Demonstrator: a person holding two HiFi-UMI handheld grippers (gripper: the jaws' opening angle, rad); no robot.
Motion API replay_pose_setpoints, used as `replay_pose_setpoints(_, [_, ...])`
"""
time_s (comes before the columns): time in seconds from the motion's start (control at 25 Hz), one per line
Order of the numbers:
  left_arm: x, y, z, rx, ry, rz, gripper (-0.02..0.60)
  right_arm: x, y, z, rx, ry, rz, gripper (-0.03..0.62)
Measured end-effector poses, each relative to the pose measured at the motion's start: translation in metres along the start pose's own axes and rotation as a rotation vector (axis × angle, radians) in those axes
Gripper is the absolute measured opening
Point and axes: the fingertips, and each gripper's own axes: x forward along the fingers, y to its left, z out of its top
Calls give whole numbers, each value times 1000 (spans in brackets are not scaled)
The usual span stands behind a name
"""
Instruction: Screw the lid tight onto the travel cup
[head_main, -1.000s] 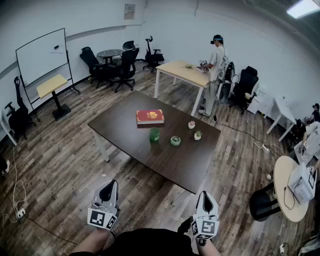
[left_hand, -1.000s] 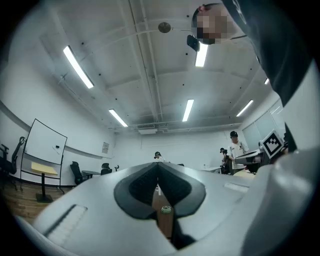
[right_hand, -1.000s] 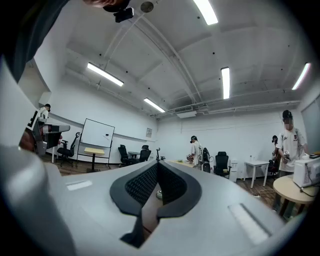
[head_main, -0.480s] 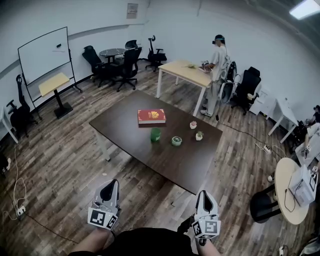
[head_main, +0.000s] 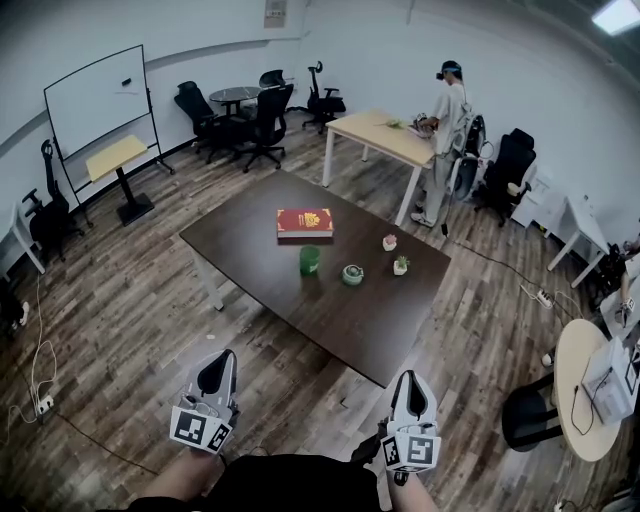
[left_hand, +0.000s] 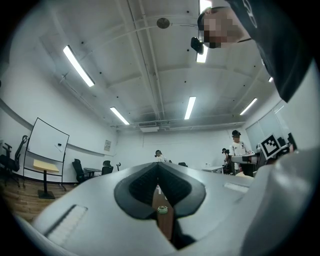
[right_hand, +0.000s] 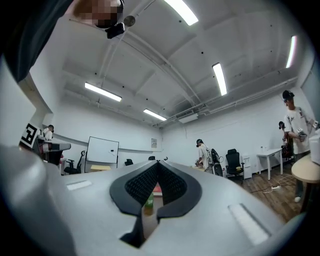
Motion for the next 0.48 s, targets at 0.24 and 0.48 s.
replay_pose_setpoints(0.24, [26,-25,-9,21,20,21,0,25,-30,-4,39,-19,42,9])
replay_pose_setpoints(0.48, [70,-14,-17,16,21,12,0,64,-51,-16,10,-1,-2,9])
